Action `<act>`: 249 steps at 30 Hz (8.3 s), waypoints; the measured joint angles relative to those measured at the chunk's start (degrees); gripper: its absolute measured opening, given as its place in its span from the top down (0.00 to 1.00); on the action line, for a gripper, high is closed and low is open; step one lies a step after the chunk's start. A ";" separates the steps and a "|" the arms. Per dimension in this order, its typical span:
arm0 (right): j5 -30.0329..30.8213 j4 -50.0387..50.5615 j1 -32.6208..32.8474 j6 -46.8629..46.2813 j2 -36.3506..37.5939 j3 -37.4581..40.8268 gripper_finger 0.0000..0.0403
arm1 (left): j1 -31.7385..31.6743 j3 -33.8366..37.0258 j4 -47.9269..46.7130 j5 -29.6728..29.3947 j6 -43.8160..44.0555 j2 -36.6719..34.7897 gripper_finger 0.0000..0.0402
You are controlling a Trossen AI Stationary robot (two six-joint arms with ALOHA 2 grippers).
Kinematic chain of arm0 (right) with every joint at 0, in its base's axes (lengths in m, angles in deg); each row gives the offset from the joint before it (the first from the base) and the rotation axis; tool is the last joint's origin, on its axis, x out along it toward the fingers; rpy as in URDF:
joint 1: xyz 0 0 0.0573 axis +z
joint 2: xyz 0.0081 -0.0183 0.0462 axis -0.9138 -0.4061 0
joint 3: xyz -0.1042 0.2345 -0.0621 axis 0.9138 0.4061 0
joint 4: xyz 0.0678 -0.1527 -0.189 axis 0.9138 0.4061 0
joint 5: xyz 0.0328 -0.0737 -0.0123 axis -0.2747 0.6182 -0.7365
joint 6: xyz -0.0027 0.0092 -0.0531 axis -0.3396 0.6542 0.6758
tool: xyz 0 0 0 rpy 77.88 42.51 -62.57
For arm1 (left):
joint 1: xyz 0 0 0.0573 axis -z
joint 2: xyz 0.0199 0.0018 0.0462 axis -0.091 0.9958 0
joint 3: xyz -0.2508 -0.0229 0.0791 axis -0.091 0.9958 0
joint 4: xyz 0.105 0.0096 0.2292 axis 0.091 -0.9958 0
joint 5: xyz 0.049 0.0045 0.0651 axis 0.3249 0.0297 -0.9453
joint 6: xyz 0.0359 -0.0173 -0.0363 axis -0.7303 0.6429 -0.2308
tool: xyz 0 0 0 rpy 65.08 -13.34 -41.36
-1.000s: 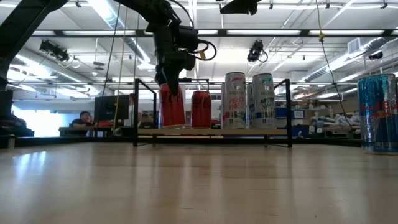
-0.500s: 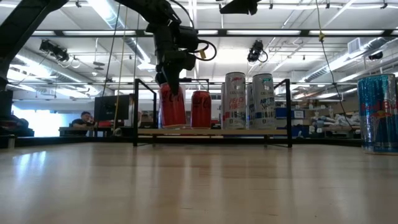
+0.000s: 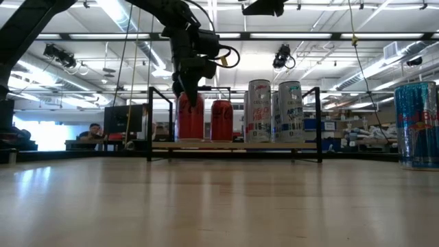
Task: Place canned beverage on shelf
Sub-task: Put the red-black soda can on the shelf aligned with the other red-black soda can
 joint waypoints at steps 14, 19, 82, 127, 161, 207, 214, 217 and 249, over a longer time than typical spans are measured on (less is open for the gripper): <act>0.01 -0.02 0.00 0.00 0.00 0.00 0.13 | 0.39 -0.11 0.52 -0.57 0.80 -4.52 0.08; 0.01 -0.02 0.00 0.00 0.00 0.00 0.13 | 0.70 -0.11 0.49 -0.76 2.09 -7.57 0.08; -6.19 -27.05 -8.22 11.58 -30.20 -0.02 0.13 | 2.32 -0.17 -13.72 -0.90 12.54 -30.38 0.08; -9.99 -0.46 -7.81 9.14 -39.60 -21.46 0.14 | 2.36 -0.11 -13.68 -0.98 12.47 -30.34 0.08; -8.29 4.10 -8.96 6.14 -41.46 -22.06 0.32 | 2.36 -0.11 -13.64 -0.96 10.78 -30.34 0.08; -9.09 9.62 -9.84 1.01 -20.04 -10.35 0.32 | 2.36 -0.13 -13.70 -0.96 9.06 -30.34 0.08; -6.75 5.96 -10.08 1.00 -21.62 -6.14 0.32 | 2.29 -0.13 -13.70 -0.96 9.52 -30.34 0.08; -5.86 5.44 -10.10 0.97 -21.92 -5.29 0.31 | 2.30 -0.13 -13.70 -0.96 9.54 -30.34 0.08; -4.46 4.25 -9.62 5.75 -25.48 -5.35 0.30 | 2.29 -0.15 -13.64 -0.97 9.61 -30.32 0.08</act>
